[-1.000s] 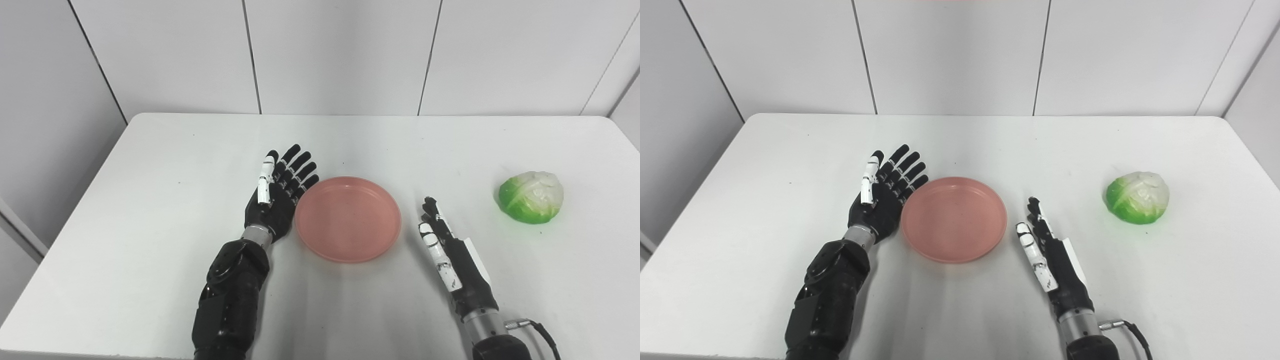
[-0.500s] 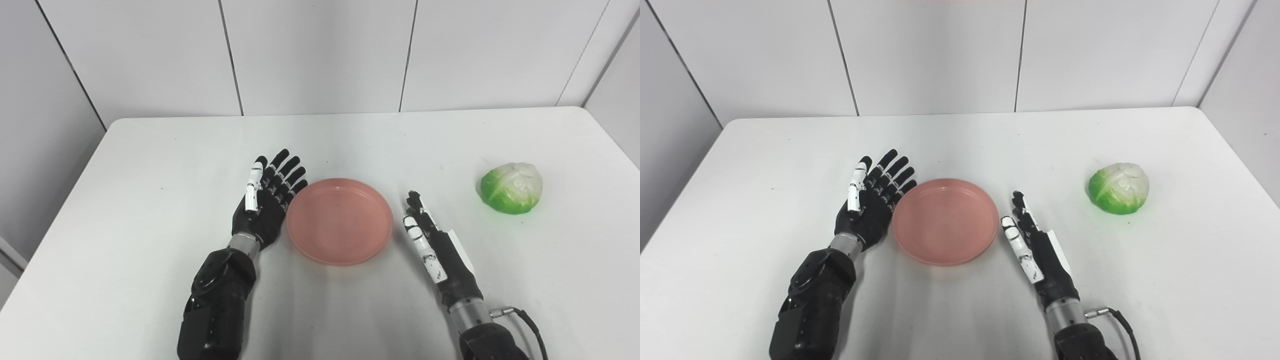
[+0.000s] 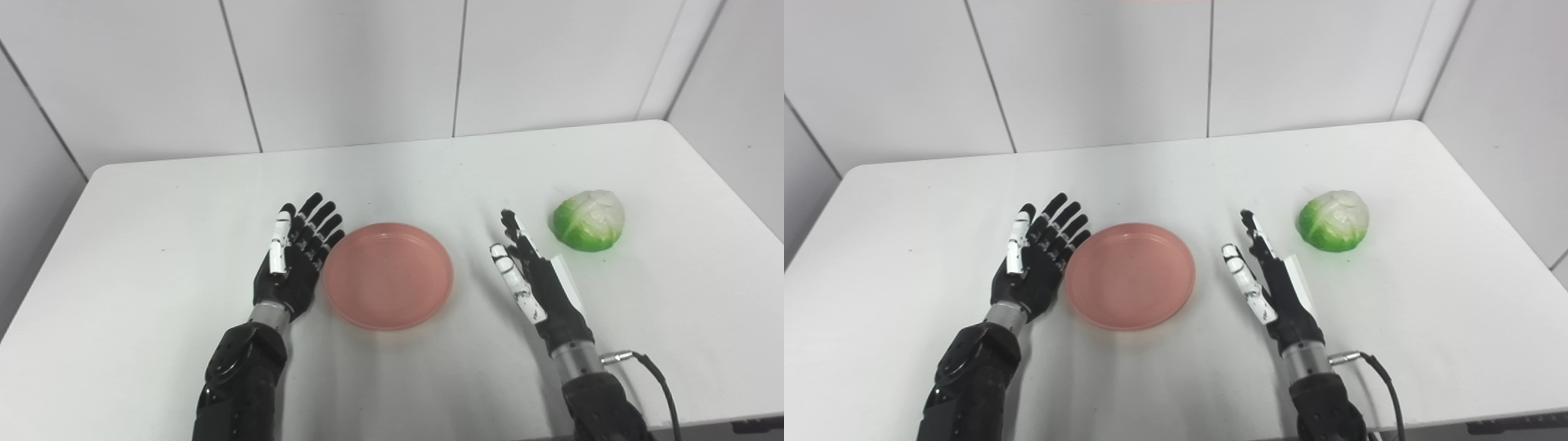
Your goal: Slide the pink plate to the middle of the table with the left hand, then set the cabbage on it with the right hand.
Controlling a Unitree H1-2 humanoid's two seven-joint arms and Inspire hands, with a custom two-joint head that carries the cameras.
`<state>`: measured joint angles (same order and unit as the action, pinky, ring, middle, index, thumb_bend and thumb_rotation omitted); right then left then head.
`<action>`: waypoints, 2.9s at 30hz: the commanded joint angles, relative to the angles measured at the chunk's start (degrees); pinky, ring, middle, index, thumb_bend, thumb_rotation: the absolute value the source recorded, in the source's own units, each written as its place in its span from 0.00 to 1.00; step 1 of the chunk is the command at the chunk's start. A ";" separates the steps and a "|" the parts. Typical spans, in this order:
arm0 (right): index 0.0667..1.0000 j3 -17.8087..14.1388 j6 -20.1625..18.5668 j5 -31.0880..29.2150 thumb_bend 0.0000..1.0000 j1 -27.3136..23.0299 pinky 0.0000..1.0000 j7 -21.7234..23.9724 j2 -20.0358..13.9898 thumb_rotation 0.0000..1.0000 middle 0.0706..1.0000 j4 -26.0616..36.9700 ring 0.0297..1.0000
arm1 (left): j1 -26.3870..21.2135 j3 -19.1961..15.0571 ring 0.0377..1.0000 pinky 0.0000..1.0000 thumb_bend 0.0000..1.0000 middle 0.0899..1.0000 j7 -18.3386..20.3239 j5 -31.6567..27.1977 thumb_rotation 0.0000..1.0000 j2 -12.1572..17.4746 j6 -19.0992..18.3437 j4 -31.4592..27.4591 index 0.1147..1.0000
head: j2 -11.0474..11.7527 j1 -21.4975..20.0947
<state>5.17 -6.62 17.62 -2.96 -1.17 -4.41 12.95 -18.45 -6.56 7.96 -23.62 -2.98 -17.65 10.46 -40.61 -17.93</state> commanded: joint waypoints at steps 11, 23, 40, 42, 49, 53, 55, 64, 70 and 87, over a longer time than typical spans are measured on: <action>0.85 -1.91 1.62 12.28 0.61 -8.65 0.80 -3.79 -1.99 0.90 0.85 9.24 0.84 | 0.72 -1.92 0.86 0.86 0.45 0.85 6.21 -1.00 0.91 4.44 6.68 8.96 0.82 | 3.09 -8.97; 0.93 -11.98 2.83 13.14 0.92 -13.52 0.74 -4.84 -9.43 0.55 0.87 12.39 0.82 | -2.09 -3.26 0.79 0.77 0.52 0.78 14.17 -2.29 0.79 9.10 14.76 21.71 0.76 | 3.52 -13.77; 1.00 -18.64 -8.00 12.84 1.00 -11.30 0.85 1.49 -19.21 0.56 0.98 9.61 0.95 | -2.89 -4.63 0.79 0.78 0.52 0.78 15.04 -2.53 0.77 10.59 14.70 24.48 0.76 | 2.99 -15.20; 1.00 -18.14 -8.96 12.86 1.00 -11.05 0.85 2.56 -19.99 0.57 0.99 8.65 0.95 | -2.94 -4.68 0.79 0.78 0.53 0.79 15.06 -2.43 0.78 10.70 14.85 24.73 0.76 | 2.89 -15.20; 1.00 -15.75 -11.16 11.79 1.00 -10.81 0.88 7.73 -22.85 0.60 1.00 4.37 0.97 | -3.15 -4.75 0.80 0.78 0.53 0.78 15.95 -2.37 0.78 11.23 15.40 25.90 0.76 | 2.23 -15.21; 1.00 -14.52 -12.78 12.10 1.00 -11.07 0.72 9.34 -23.56 0.63 1.00 1.75 0.90 | -3.13 -4.90 0.80 0.78 0.53 0.79 15.82 -2.27 0.77 11.33 15.38 26.05 0.76 | 2.03 -15.17; 1.00 -14.25 -12.63 11.32 1.00 -11.15 0.74 9.67 -23.67 0.62 1.00 0.23 0.90 | -3.42 -4.81 0.80 0.79 0.53 0.79 16.84 -2.29 0.78 11.62 16.25 27.28 0.77 | 1.90 -15.20; 1.00 -12.17 -11.07 10.39 1.00 -12.82 0.82 9.60 -25.35 0.63 1.00 -6.50 0.94 | -3.79 -4.91 0.80 0.79 0.54 0.79 17.83 -2.28 0.77 12.10 17.46 29.20 0.77 | 1.55 -15.00; 1.00 -11.56 -10.09 7.83 1.00 -14.25 0.90 10.06 -26.13 0.61 1.00 -9.95 1.00 | -3.64 -4.80 0.80 0.79 0.54 0.79 18.19 -2.11 0.78 12.44 17.88 29.53 0.77 | 1.26 -14.76; 1.00 -8.17 -7.74 4.40 1.00 -18.59 0.93 10.32 -28.08 0.57 1.00 -19.12 1.00 | -2.94 -4.60 0.80 0.77 0.52 0.79 18.85 -1.98 0.78 12.84 18.48 30.21 0.77 | 0.41 -13.76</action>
<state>-2.80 -17.13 22.49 -18.80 9.62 -30.47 -6.36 -26.57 -11.12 26.01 -26.28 9.61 0.87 36.68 -40.16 -31.73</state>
